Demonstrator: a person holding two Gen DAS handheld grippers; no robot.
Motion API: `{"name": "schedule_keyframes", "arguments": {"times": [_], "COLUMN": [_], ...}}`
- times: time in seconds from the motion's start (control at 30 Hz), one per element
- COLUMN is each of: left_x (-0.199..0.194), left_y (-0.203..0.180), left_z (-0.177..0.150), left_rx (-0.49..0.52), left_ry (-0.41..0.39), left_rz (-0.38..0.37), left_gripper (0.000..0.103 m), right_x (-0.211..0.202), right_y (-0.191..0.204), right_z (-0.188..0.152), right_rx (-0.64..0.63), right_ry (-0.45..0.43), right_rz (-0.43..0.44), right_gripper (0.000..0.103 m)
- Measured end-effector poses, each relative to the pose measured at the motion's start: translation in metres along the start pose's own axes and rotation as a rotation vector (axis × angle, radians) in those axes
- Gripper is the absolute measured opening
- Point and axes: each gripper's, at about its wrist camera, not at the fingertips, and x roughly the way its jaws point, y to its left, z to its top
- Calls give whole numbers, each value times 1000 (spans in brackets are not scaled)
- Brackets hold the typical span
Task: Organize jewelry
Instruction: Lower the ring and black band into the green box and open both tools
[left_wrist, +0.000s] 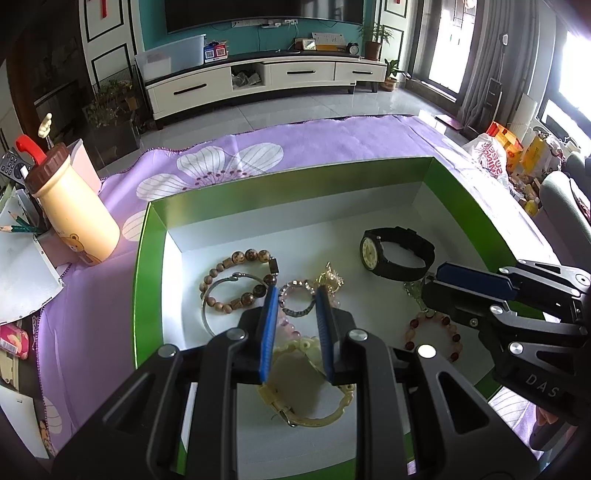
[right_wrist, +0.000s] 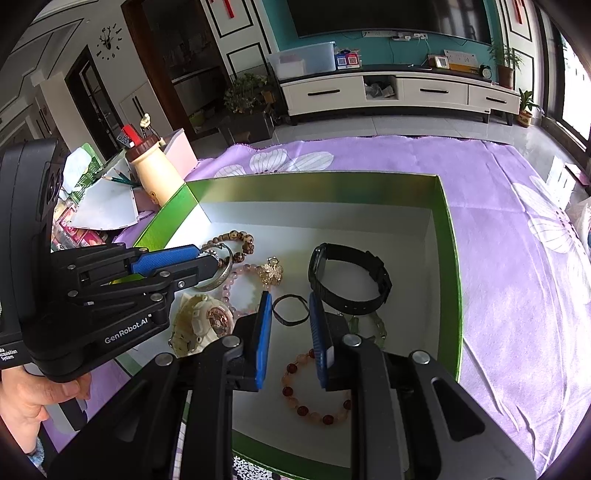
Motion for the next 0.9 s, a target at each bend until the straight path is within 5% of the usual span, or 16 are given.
{"name": "schedule_keyframes", "arguments": {"times": [0.9], "left_x": [10], "left_y": [0], "left_z": [-6], "left_rx": [4], "left_ry": [36], "left_rz": [31], "left_gripper": [21], "right_x": [8], "right_y": [-1], "right_z": [-6], "right_rx": [12], "right_ry": [40], "right_rz": [2], "right_gripper": [21]}}
